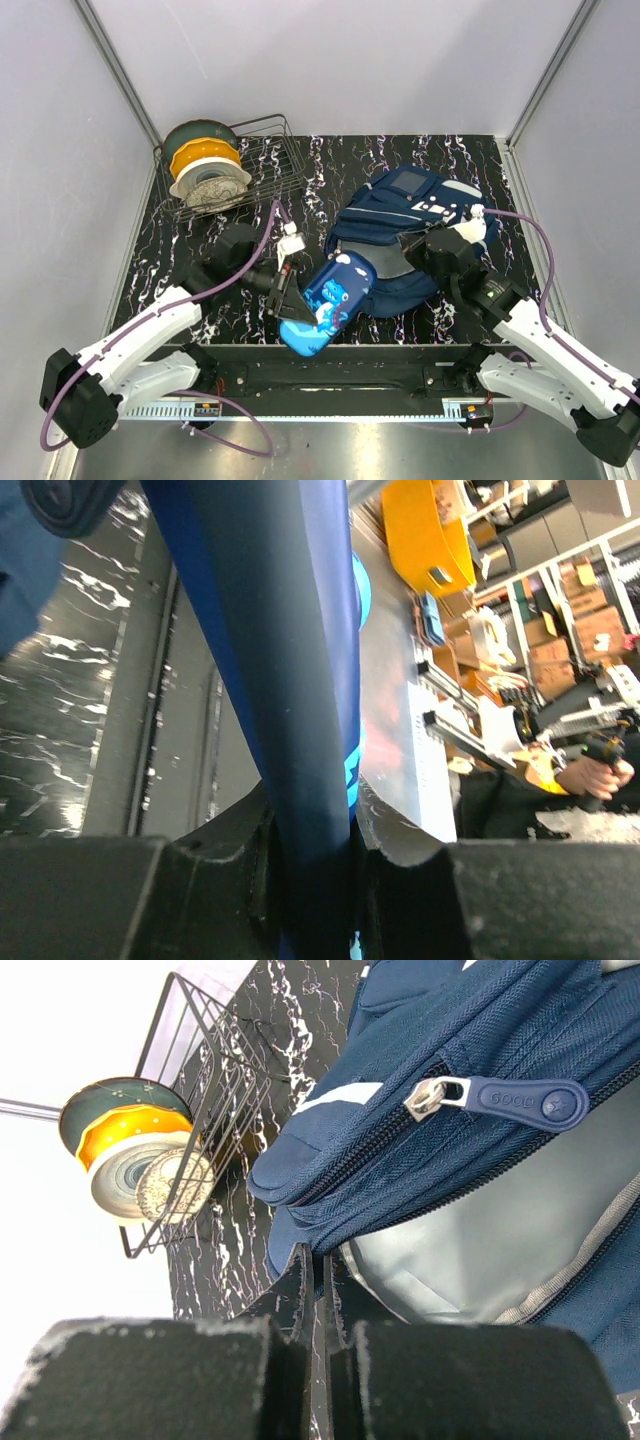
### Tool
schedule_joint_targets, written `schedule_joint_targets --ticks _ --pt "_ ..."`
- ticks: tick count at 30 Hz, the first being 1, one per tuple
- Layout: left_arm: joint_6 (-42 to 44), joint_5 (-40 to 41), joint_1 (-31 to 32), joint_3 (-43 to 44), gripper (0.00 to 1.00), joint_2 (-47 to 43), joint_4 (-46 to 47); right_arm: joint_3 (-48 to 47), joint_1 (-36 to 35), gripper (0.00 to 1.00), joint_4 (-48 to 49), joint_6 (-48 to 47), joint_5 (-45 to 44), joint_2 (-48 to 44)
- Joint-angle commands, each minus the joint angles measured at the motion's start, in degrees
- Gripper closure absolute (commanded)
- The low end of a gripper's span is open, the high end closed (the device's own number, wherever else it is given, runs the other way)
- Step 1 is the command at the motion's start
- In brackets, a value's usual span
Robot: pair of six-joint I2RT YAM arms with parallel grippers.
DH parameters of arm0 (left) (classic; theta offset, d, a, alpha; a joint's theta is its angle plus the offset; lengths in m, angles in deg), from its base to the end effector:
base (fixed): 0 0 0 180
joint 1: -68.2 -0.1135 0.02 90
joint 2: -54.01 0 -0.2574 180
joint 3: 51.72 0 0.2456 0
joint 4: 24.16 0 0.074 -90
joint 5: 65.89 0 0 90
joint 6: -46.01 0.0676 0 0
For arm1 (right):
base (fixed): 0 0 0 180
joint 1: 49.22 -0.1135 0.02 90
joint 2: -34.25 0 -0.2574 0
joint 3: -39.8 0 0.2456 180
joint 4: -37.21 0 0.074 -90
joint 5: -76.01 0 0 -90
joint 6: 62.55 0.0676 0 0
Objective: Pack the student bag
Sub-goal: Place the stationery in the student bag.
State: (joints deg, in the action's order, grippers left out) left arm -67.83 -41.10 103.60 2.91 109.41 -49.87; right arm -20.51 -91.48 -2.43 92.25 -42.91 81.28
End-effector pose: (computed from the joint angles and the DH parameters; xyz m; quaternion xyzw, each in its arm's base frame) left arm 0.1365 -0.1723 0.2764 0.3543 0.6841 -0.6174 0.1590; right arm 0.1722 0.1123 0.2991 0.2899 0.7812 0.2845 0.4741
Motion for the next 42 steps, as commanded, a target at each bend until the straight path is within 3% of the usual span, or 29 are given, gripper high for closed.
schedule_joint_targets --ticks 1,7,13,19,22,26,32,42 --pt "-2.35 -3.88 3.62 -1.82 1.0 1.19 4.19 -4.19 0.07 1.0 8.09 -2.3 -1.39 0.52" --pt "-10.41 1.22 8.02 -4.1 1.0 7.25 11.99 -4.63 -0.01 1.0 9.59 -2.74 -0.08 1.14" --pt "-19.99 6.76 8.2 -5.42 1.0 14.54 28.93 -4.54 -0.01 1.0 10.2 -3.18 1.85 0.7" --pt "-28.97 8.95 8.11 -2.17 1.0 25.27 42.22 -3.4 -0.01 1.0 10.64 -2.57 5.1 0.44" --pt "-30.3 10.27 8.2 0.63 1.0 29.31 43.39 -2.7 -0.01 1.0 10.47 -2.22 6.69 0.0" --pt "-35.13 11.94 7.94 2.4 1.0 31.7 52.51 -1.47 0.07 1.0 10.12 -1.52 7.92 -0.79" --pt "-38.21 19.06 6.79 3.98 1.0 34.43 56.12 -1.29 0.07 1.0 7.48 -0.55 8.89 -0.97" --pt "-47.88 28.2 6.17 3.45 0.97 40.75 72.38 -0.23 0.07 1.0 4.05 0.16 6.6 -5.72"
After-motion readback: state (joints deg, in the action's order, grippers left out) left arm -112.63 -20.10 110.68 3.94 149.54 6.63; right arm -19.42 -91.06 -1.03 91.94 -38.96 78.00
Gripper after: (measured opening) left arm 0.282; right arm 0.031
